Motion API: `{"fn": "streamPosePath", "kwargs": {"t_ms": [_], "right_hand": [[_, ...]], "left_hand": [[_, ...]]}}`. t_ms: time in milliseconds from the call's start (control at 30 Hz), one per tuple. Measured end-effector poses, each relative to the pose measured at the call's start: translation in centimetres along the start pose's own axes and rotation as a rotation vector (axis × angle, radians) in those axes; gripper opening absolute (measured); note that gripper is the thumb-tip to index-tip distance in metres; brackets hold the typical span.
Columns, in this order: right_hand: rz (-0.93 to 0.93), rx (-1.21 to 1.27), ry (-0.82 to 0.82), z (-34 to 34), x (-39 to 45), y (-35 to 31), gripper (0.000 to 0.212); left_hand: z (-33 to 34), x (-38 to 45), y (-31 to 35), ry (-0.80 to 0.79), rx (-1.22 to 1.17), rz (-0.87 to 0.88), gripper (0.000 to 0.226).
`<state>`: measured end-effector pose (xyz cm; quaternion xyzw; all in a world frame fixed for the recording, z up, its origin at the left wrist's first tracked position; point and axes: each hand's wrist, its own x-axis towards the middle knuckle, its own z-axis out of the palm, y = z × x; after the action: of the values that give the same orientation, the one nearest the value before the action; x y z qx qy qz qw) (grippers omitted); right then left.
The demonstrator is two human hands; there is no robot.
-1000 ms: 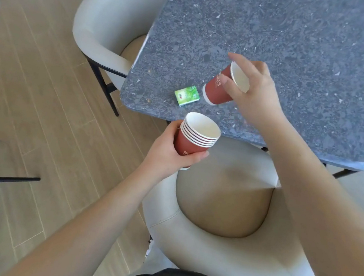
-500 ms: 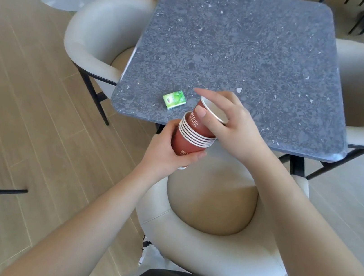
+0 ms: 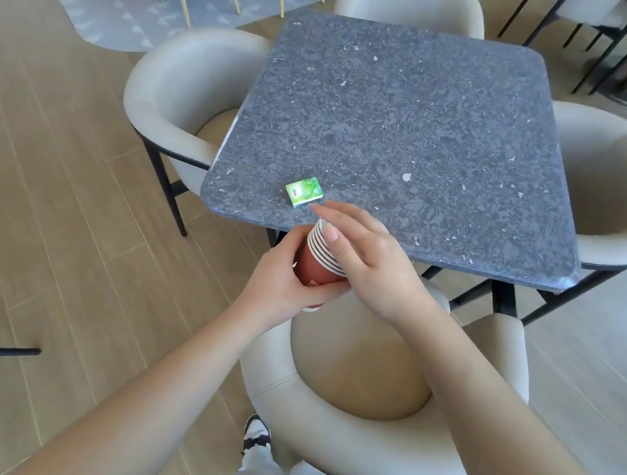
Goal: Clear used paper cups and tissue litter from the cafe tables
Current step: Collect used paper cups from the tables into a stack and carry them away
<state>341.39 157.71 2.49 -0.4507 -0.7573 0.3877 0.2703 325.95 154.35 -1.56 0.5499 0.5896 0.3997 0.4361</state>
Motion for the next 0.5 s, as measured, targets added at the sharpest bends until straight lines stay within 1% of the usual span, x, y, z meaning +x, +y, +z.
{"fn": "streamPosePath", "kwargs": {"t_ms": [133, 200, 333, 400, 500], "right_hand": [[0.036, 0.032, 0.002, 0.7, 0.0, -1.0, 0.036], [0.047, 0.129, 0.067, 0.9, 0.0, -1.8, 0.038], [0.114, 0.311, 0.259, 1.7, -0.4, -2.6, 0.038], [0.128, 0.351, 0.309, 2.3, -0.6, -2.7, 0.04], [0.138, 0.402, 0.34, 3.2, -1.0, -2.9, 0.039]], "left_hand": [[-1.0, -0.1, -0.7, -0.025, 0.017, 0.0, 0.059], [-2.0, 0.0, -1.0, -0.031, 0.018, 0.006, 0.061], [-4.1, 0.4, -1.1, -0.027, -0.019, 0.016, 0.068], [-5.2, 0.3, -1.3, -0.02, -0.043, 0.019, 0.07], [-6.6, -0.4, -1.8, -0.014, -0.086, 0.012, 0.065]]}}
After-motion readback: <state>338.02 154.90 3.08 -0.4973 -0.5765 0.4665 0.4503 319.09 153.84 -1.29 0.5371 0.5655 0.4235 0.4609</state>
